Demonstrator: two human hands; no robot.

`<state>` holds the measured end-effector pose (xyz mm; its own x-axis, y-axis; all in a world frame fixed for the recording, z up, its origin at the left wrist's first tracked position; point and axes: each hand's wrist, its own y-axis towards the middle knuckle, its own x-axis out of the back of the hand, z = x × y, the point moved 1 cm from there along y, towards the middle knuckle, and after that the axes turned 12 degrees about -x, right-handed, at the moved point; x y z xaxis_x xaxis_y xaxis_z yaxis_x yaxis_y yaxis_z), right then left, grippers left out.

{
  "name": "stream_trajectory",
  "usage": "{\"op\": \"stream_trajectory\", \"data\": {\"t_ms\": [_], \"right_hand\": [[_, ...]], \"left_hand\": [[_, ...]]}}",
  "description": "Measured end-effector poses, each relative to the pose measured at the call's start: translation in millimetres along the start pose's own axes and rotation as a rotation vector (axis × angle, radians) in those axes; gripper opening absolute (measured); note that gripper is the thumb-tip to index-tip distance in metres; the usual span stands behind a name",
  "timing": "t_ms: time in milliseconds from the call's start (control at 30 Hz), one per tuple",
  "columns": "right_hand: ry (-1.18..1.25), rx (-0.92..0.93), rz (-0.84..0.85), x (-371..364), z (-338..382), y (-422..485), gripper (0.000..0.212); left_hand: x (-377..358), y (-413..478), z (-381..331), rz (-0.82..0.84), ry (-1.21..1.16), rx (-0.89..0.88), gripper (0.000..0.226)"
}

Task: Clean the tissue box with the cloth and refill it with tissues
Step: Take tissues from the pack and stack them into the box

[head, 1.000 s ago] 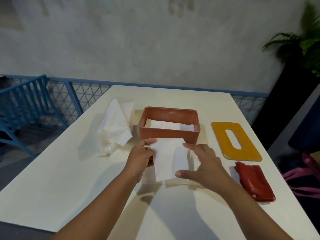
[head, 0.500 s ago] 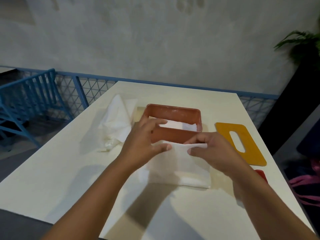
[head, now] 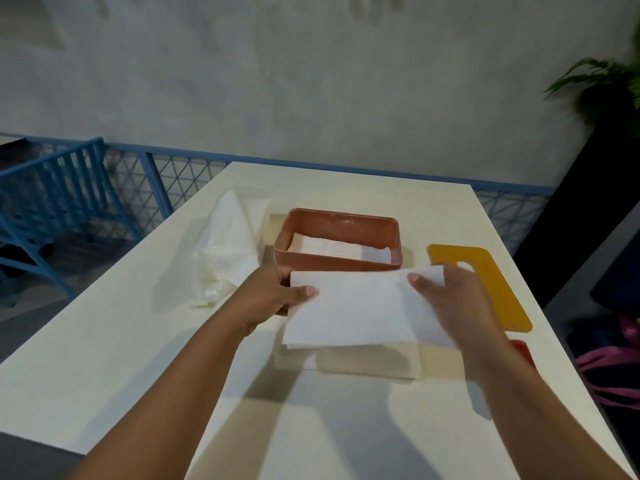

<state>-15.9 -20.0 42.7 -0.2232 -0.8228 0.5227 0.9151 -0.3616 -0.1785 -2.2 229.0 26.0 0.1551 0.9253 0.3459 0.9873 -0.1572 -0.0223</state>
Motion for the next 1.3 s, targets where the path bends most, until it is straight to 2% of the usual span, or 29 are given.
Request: {"op": "stream_trajectory", "data": {"t_ms": [233, 400, 500, 567, 633, 733, 800, 867, 1000, 1133, 1233, 1300], "right_hand": [[-0.273, 0.006, -0.054, -48, -47, 6, 0.037], [-0.425, 0.068, -0.166, -55, -57, -2, 0.038], [-0.545, 0.063, -0.172, -57, -67, 2, 0.06], [-0.567, -0.026, -0.076, -57, -69, 8, 0.081], [-0.548, -0.108, 0.027, -55, -68, 15, 0.091], [-0.53, -0.181, 0.115, -51, -64, 28, 0.085], [-0.595, -0.197, 0.13, -50, -60, 30, 0.077], [-0.619, -0.185, 0.138, -51, -58, 30, 0.067], [-0.37, -0.099, 0.189, -46, -50, 24, 0.042], [0.108, -0.018, 0.122, -30, -36, 5, 0.056], [0.354, 0.183, 0.095, -20, -28, -12, 0.057], [0.458, 0.241, 0.128, -19, -30, -18, 0.055]], "left_hand": [[-17, 9, 34, -0.154, 0.28, 0.016, 0.022], [-27, 7, 52, -0.183, 0.44, 0.081, 0.041], [-29, 4, 58, -0.222, 0.531, 0.101, 0.066], [-29, 4, 59, -0.181, 0.542, 0.131, 0.077], [-29, 6, 56, -0.108, 0.515, 0.166, 0.081], [-31, 10, 45, -0.053, 0.48, 0.233, 0.071], [-31, 13, 41, -0.028, 0.444, 0.252, 0.046], [-31, 13, 42, 0.006, 0.381, 0.273, 0.033], [-32, 11, 48, -0.048, 0.081, 0.17, 0.045], [-29, 5, 38, -0.194, -0.141, -0.066, 0.041], [-24, 0, 25, -0.309, -0.212, -0.297, 0.044], [-22, -3, 23, -0.321, -0.251, -0.356, 0.049]]}}
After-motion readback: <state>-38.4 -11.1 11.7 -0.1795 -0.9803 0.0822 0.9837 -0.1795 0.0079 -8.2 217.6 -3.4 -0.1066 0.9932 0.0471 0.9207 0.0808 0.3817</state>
